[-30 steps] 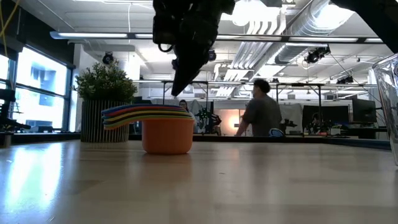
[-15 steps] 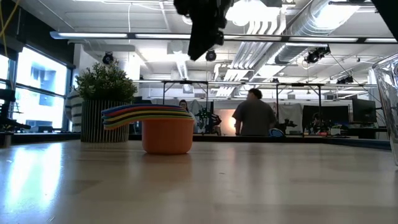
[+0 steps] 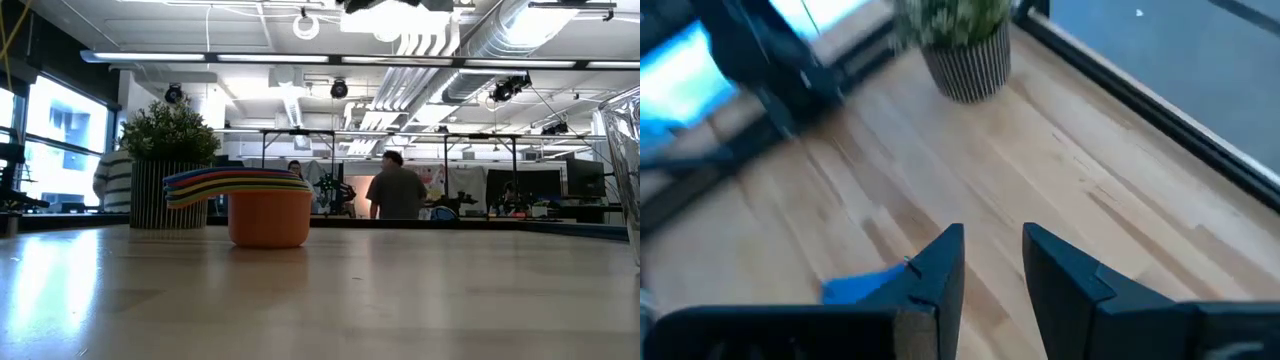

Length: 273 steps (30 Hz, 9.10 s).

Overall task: Nest measuring cups in basket
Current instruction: Put the nested measuring cups into the transparent bin

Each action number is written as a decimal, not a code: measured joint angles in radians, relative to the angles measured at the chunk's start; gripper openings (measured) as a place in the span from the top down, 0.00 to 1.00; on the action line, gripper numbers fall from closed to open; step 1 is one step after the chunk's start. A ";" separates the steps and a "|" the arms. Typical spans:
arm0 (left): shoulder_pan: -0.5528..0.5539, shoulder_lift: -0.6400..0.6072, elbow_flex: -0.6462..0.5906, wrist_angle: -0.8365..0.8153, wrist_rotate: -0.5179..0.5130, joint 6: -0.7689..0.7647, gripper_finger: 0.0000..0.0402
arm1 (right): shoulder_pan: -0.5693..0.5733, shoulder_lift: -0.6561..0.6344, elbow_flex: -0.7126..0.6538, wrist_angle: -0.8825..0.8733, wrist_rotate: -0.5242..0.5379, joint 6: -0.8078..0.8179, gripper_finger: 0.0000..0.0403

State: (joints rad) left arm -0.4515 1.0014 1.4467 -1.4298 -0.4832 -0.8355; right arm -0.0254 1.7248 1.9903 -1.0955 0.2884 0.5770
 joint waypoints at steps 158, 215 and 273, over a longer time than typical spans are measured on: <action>0.185 0.837 0.008 0.702 0.498 0.489 0.58 | 0.137 -0.197 -0.004 -0.248 0.087 0.386 0.76; 0.351 -0.832 -0.994 1.069 0.497 0.628 0.58 | 0.266 -0.038 -0.004 0.588 0.116 0.418 0.76; 0.351 -0.909 -1.409 1.375 0.445 0.807 0.58 | 0.270 0.042 0.355 0.486 0.238 0.095 0.76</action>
State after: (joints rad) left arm -0.1005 0.0929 0.0380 -0.0552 -0.0378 -0.0281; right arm 0.2442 1.7672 2.3458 -0.6091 0.5268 0.6716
